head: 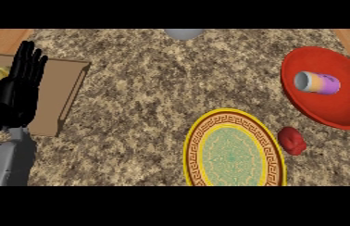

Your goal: Pick the can from the plate and place it in the bowl

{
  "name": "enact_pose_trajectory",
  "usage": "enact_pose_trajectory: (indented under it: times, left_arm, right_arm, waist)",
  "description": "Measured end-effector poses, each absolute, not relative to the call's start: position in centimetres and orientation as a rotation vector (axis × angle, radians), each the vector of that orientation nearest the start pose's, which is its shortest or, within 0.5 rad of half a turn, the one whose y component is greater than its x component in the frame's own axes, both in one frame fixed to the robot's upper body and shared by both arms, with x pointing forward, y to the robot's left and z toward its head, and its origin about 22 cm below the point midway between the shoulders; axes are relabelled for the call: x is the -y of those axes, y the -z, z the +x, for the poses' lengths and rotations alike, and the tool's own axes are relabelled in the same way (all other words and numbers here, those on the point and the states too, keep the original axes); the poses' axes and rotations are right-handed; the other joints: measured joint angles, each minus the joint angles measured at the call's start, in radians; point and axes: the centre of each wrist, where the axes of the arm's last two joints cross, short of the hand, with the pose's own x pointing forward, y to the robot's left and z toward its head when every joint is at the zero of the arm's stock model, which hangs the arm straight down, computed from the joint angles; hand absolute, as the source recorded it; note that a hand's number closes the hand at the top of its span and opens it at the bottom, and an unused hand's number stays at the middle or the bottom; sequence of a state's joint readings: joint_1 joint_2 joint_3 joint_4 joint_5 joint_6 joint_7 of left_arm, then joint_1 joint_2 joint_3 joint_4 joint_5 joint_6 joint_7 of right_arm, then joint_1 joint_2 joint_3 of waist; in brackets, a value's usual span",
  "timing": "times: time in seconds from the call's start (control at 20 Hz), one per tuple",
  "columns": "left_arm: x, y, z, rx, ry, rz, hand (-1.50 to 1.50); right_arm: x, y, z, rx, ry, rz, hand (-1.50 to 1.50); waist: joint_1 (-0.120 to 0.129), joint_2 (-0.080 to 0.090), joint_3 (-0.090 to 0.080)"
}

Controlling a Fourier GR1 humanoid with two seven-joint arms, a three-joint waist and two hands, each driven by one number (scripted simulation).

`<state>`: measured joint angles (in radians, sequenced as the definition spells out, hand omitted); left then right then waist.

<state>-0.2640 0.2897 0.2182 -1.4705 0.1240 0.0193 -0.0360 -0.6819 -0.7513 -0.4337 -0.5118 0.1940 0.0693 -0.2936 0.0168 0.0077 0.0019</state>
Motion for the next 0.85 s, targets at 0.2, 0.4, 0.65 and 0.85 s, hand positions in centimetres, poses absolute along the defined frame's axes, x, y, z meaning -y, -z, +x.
enact_pose_trajectory:
  times: [0.2,0.4,0.65,0.85]
  left_arm:
    - [-32.5,-8.1,29.9,1.796,-0.017,0.224,0.0]
    - [-32.3,-8.3,29.9,1.801,-0.022,0.225,0.0]
    - [-32.5,-8.9,29.9,1.798,-0.027,0.222,0.0]
    - [-32.3,-8.6,29.7,1.804,-0.028,0.222,0.0]
  right_arm:
    - [53.5,-12.5,31.3,1.537,0.052,-0.78,-1.5]
    - [57.2,-13.1,27.5,1.55,0.143,-0.774,-1.5]
    - [60.5,-12.8,22.6,1.579,0.212,-0.758,-1.5]
    - [62.2,-13.5,19.6,1.593,0.227,-0.747,-1.5]
  waist:
    - [0.002,0.001,0.001]
    - [0.001,0.003,0.002]
    - [0.003,0.006,0.005]
    - [0.004,0.007,0.007]
